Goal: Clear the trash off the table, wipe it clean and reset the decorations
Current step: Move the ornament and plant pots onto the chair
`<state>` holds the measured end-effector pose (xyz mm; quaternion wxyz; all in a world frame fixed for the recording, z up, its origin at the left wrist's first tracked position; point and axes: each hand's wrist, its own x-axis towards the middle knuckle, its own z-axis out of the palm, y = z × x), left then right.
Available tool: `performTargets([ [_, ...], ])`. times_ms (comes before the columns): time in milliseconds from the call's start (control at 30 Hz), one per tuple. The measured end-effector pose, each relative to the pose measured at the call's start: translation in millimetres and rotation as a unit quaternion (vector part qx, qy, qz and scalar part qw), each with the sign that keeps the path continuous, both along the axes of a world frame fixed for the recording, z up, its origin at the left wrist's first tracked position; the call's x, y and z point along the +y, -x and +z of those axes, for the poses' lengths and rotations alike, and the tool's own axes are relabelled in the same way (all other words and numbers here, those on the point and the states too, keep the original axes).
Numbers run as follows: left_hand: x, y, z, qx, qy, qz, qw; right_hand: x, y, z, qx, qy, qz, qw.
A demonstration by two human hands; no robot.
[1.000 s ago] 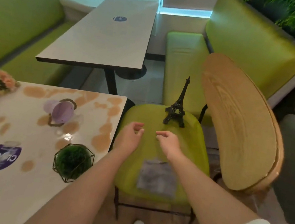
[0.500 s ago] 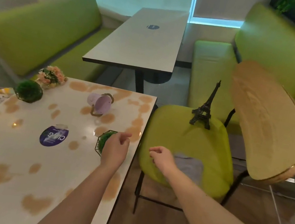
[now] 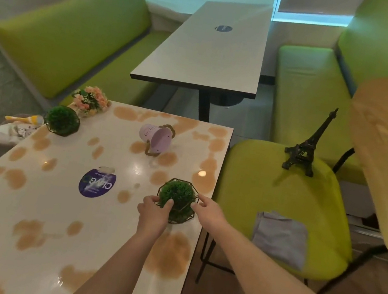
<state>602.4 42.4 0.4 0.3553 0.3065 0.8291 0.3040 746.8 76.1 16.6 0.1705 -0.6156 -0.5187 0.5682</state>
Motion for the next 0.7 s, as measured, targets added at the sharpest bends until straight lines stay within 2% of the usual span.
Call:
performTargets([
  [233, 4.2, -2.3, -1.8, -0.097, -0.018, 0.056, 0.994, -4.1, 0.5, -2.1, 0.096, 0.054, -0.043, 0.993],
  [400, 10.4, -26.1, 13.6, -0.092, -0.049, 0.055, 0.993, -7.8, -23.8, -0.1, 0.158, 0.069, -0.111, 0.979],
  [600, 29.6, -81.8, 25.6, -0.077, -0.093, -0.013, 0.993, -2.1, -79.5, 10.6, 0.148, 0.010, -0.192, 0.970],
  [700, 39.7, -114.8, 29.3, -0.096, -0.104, -0.046, 0.989, 6.1, -110.4, 12.6, 0.127, -0.014, -0.234, 0.964],
])
